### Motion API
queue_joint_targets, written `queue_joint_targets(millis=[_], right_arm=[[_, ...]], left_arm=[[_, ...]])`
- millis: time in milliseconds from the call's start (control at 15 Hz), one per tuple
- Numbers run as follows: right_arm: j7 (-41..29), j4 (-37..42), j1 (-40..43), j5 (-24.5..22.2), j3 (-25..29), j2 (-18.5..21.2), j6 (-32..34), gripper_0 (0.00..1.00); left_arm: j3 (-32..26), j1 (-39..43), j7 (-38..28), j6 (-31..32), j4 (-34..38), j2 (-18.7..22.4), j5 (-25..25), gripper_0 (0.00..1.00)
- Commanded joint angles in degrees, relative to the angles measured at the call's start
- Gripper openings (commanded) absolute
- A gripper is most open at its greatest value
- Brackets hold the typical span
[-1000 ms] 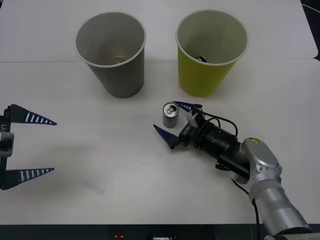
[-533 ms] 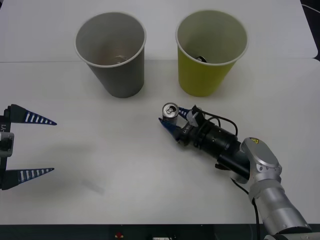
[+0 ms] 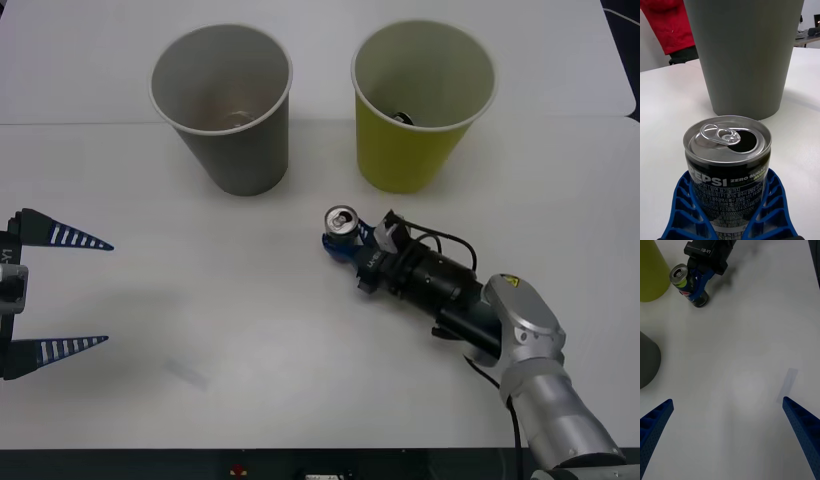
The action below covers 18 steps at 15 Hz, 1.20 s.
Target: Put the can into the green bin and the plastic bottle into the gray bin
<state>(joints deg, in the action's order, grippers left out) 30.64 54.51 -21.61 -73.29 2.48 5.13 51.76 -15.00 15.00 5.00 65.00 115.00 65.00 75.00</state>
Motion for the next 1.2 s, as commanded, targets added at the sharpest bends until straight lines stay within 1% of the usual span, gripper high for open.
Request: queue_joint_targets(millis=[67,133,200,267,533,800,867,1000,1133,1200], right_arm=[[-7.61,6.40,1.74,-0.10,-3.89,4.01,-0.70,0.00],[-10.25,10.00,3.41,-0.27,-5.20,5.59,-1.67,0.00],[-13.42,13.87,4.91,-1.51,-6.35,7.00,-2.81,0.00],[-18.78,19.40,6.93,-4.23,-7.14,8.85,-3.51,0.00],[-35.12,35.40,13.17,-14.86,-7.05,14.38,-3.86,0.00],[-46.64,46.56,18.35,-23.04,-5.20,18.34,-3.60,0.00],[-49.36,48.94,19.50,-25.24,-4.24,18.78,-2.63,0.00],[-54.46,55.26,22.13,-30.60,0.24,18.87,2.73,0.00],[-58.24,60.19,23.80,-32.71,4.29,18.87,7.91,0.00],[-60.35,62.56,24.95,-32.71,6.40,18.78,10.64,0.00]], left_arm=[[0.00,0.00,0.00,0.00,0.00,0.00,0.00,1.00],[0.00,0.00,0.00,0.00,0.00,0.00,0.00,1.00],[0.00,0.00,0.00,0.00,0.00,0.00,0.00,1.00],[0.00,0.00,0.00,0.00,0.00,0.00,0.00,1.00],[0.00,0.00,0.00,0.00,0.00,0.00,0.00,1.00],[0.00,0.00,0.00,0.00,0.00,0.00,0.00,1.00],[0.00,0.00,0.00,0.00,0.00,0.00,0.00,1.00],[0.00,0.00,0.00,0.00,0.00,0.00,0.00,1.00],[0.00,0.00,0.00,0.00,0.00,0.00,0.00,1.00],[0.00,0.00,0.00,0.00,0.00,0.00,0.00,1.00]])
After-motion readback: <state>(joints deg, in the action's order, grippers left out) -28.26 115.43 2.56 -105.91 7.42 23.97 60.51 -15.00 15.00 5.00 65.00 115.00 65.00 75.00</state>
